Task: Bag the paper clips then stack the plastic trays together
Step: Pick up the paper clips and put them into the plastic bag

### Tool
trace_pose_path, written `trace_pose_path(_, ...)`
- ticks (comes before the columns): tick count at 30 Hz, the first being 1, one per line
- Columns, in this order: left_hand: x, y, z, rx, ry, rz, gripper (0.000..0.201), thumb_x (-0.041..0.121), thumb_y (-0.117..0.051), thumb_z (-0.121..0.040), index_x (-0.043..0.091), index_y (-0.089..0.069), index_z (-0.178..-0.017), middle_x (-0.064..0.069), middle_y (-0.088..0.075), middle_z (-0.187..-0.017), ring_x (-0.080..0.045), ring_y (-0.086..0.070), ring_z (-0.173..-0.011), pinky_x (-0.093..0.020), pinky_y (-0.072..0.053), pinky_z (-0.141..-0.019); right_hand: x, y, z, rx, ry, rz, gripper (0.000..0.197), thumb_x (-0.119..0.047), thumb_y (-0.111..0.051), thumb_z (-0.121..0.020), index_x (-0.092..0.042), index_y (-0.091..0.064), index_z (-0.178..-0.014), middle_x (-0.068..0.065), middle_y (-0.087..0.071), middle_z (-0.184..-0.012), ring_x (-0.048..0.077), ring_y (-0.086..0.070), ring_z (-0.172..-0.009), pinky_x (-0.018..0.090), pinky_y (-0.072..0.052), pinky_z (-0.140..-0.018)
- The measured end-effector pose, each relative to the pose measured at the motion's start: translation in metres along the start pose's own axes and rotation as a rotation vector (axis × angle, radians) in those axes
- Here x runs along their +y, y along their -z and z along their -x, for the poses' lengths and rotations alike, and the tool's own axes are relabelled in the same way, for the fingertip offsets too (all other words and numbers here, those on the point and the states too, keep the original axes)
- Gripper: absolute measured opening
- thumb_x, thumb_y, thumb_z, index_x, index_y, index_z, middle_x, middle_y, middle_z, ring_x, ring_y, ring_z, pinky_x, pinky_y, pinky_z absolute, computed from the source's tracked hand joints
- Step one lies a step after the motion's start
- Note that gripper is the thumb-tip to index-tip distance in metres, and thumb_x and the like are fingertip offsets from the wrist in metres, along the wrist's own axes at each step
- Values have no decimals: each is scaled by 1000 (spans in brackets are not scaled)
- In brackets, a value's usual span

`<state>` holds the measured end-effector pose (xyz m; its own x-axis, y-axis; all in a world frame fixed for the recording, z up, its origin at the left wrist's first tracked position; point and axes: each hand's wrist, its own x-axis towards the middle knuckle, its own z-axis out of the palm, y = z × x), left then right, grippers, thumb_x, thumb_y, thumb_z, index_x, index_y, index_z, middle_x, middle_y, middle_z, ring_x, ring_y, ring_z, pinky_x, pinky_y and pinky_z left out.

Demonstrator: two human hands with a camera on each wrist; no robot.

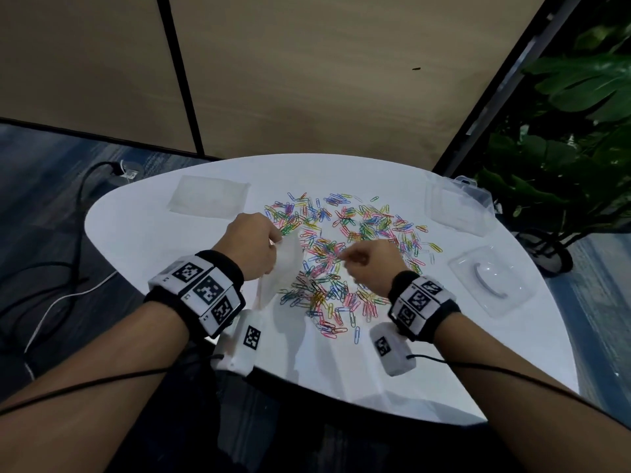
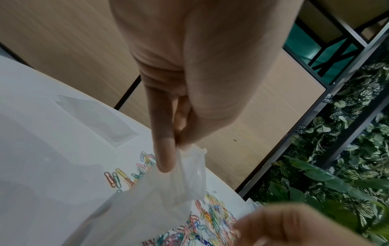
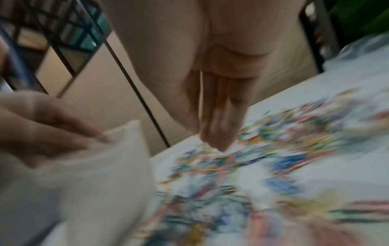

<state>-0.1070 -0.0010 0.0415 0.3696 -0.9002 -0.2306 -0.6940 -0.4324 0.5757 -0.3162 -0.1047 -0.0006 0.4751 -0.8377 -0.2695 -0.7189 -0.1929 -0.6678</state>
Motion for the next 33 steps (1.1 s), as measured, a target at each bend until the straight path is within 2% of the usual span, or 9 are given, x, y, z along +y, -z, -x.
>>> trace_pose_path(3,-1,4,0,-10,15,-7,36,-2,-63,-84,9,-74,-117,-19,-73,-110,-34,-73,-96,-41,-60,-91,53,13,-3,-219,-251,556,76,-29,-84,-73,-20,-48,-140,7,-54,-139,25,-54,-125,37,-47,-103)
trace_pose_path(5,0,4,1,-21,24,-15,37,-3,-63,-84,9,-74,-118,-19,-73,-111,-34,-73,-94,-41,-61,-89,77,10,0,-318,-368,600,109,-40,-91,-59,-22,-32,-149,10,-42,-149,29,-44,-135,43,-42,-109)
trace_pose_path(8,2,3,3,-30,35,-6,31,-2,-60,-89,6,-73,-117,-17,-75,-101,-30,-76,-80,-40,-62,-85,86,-6,7,-289,-325,489,123,-42,-95,-48,-25,-27,-149,13,-30,-149,33,-45,-132,44,-43,-108)
trace_pose_path(13,1,2,4,-42,50,-1,31,-3,-58,-91,8,-73,-115,-15,-75,-98,-26,-76,-72,-39,-63,-83,70,-39,6,-218,-104,493,108,-38,-91,-58,-26,-32,-148,9,-31,-140,29,-47,-124,40,-45,-106)
trace_pose_path(17,-3,1,2,-60,56,-20,31,0,-57,-90,9,-74,-114,-14,-76,-94,-25,-76,-74,-40,-63,-82,58,-52,-1,-164,19,523,73,-34,-77,-79,-27,-44,-144,8,-38,-134,26,-51,-116,31,-43,-102)
trace_pose_path(22,-3,0,2,-69,35,-42,34,-1,-54,-89,10,-75,-113,-15,-74,-97,-27,-74,-78,-41,-63,-83,49,-58,-9,-38,78,562,20,-17,-61,-92,-12,-74,-107,10,-61,-112,24,-63,-95,25,-49,-79)
trace_pose_path(25,-3,0,1,-78,20,-66,36,-2,-54,-89,10,-75,-115,-15,-74,-99,-29,-74,-81,-41,-63,-84,50,-54,-14,-25,0,532,17,-19,-63,-90,-11,-79,-89,7,-73,-93,17,-66,-79,23,-54,-74)
trace_pose_path(29,-4,-2,0,-85,11,-77,36,0,-55,-90,11,-74,-118,-15,-74,-102,-29,-75,-82,-41,-63,-83,62,-35,-23,-26,-268,235,10,-24,-78,-79,-16,-80,-74,-2,-75,-73,8,-64,-66,19,-54,-65)
trace_pose_path(33,-4,-3,0,-90,19,-82,33,1,-56,-91,10,-72,-118,-14,-73,-104,-27,-76,-76,-40,-63,-82,74,-24,-27,-34,-468,-318,27,-20,-88,-64,-1,-78,-81,15,-76,-85,27,-72,-83,41,-58,-89)
